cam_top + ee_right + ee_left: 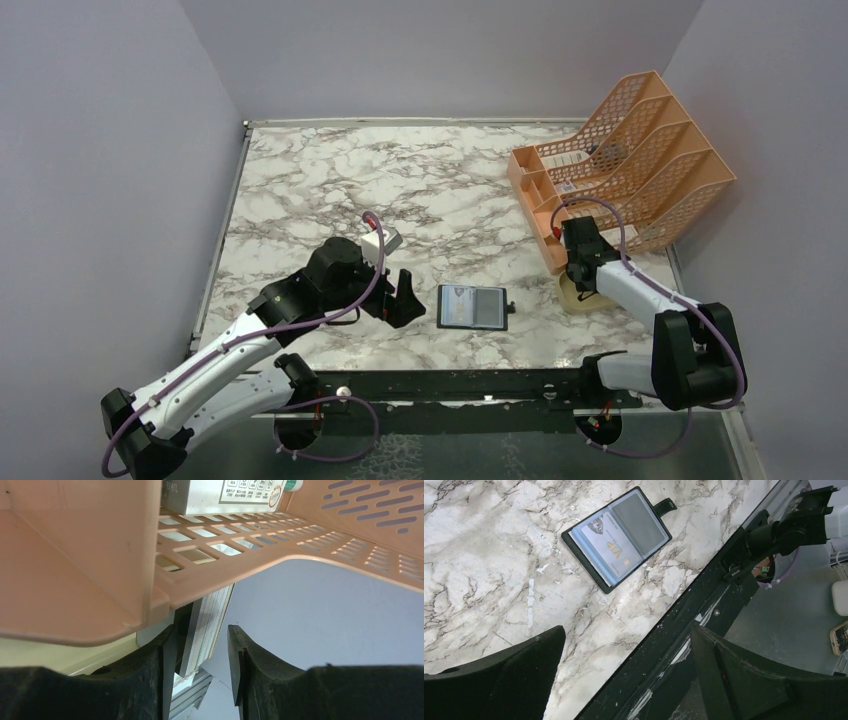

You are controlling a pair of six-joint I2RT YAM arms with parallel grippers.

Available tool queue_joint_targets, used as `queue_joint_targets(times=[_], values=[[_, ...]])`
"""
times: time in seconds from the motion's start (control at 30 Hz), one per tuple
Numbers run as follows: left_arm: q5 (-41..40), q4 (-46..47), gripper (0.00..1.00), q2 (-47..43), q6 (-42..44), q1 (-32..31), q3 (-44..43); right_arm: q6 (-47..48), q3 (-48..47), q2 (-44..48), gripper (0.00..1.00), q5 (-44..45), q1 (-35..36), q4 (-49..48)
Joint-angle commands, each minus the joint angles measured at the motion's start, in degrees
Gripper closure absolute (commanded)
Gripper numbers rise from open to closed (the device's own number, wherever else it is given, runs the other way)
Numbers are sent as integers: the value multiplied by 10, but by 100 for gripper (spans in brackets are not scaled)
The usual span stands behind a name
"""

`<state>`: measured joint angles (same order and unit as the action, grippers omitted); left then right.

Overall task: Put the credit cards into the card holder
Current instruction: Pick up the credit card from the storage box.

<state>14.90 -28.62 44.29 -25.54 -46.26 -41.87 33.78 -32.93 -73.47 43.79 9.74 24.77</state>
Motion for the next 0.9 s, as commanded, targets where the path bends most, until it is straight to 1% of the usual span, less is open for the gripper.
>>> queue_joint_targets(times=[0.0,0.27,0.5,0.87], values=[[-14,-1,1,-9,2,-6,-8,12,4,8,59,-2,-7,-26],[-22,-4,1,-14,1,-10,-8,-1,3,-1,59,-31,-7,-19],[-26,-5,1,-15,1,-13,-9,-6,3,-23,59,-21,-7,-32],[-34,-9,1,-21,0,-17,-11,1,-3,-13,72,-13,-9,-22]])
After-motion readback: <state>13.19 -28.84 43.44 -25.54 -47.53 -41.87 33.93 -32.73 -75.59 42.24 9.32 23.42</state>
